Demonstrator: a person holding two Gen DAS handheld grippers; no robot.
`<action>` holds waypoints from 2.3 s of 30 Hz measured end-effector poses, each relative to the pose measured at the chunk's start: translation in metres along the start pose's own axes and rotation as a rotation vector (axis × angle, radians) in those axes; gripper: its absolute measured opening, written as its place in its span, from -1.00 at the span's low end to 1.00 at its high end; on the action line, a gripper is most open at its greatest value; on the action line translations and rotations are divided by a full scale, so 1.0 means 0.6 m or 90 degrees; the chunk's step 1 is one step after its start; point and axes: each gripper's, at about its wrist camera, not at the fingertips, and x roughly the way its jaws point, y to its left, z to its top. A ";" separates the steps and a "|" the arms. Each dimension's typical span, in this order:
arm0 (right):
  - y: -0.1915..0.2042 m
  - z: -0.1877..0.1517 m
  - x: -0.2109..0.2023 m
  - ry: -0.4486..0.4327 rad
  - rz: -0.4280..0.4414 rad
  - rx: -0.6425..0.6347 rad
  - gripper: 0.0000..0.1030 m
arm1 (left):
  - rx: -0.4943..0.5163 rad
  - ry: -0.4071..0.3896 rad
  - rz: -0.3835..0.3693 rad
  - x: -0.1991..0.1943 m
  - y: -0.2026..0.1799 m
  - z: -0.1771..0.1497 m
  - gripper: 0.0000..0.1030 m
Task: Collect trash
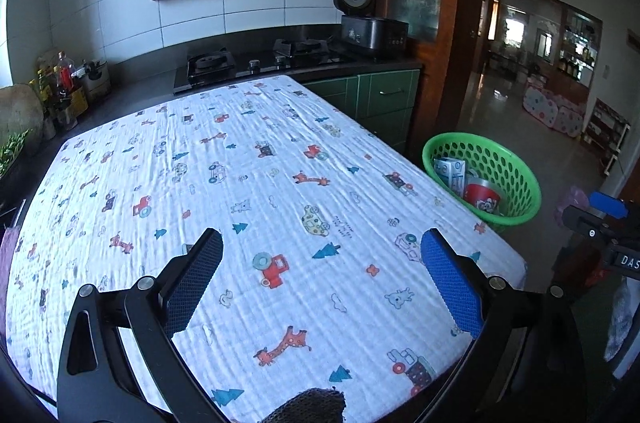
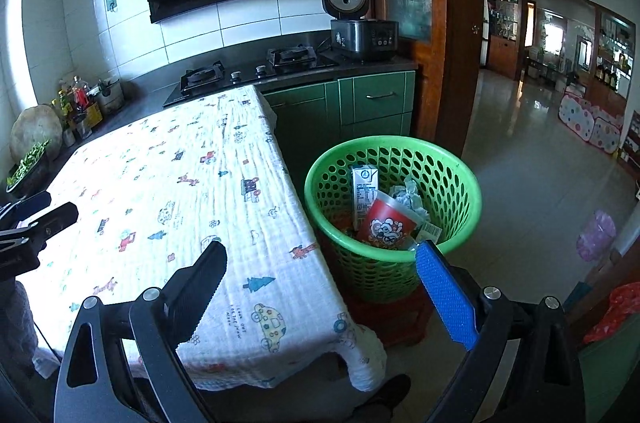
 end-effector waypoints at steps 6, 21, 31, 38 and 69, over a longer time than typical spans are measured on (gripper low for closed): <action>-0.001 -0.009 -0.003 0.000 -0.001 0.008 0.79 | 0.008 -0.013 0.005 -0.004 -0.015 0.004 0.90; 0.002 -0.020 -0.007 -0.001 -0.008 0.009 0.80 | 0.014 -0.023 0.030 -0.004 -0.027 -0.002 0.90; 0.003 -0.021 -0.009 -0.002 -0.008 0.009 0.80 | -0.004 -0.025 0.035 -0.005 -0.019 -0.004 0.90; 0.006 -0.022 -0.011 -0.002 -0.005 0.009 0.80 | -0.008 -0.021 0.035 -0.002 -0.019 -0.008 0.90; 0.010 -0.028 -0.006 0.004 -0.001 0.009 0.81 | -0.007 -0.011 0.035 0.002 -0.026 -0.010 0.90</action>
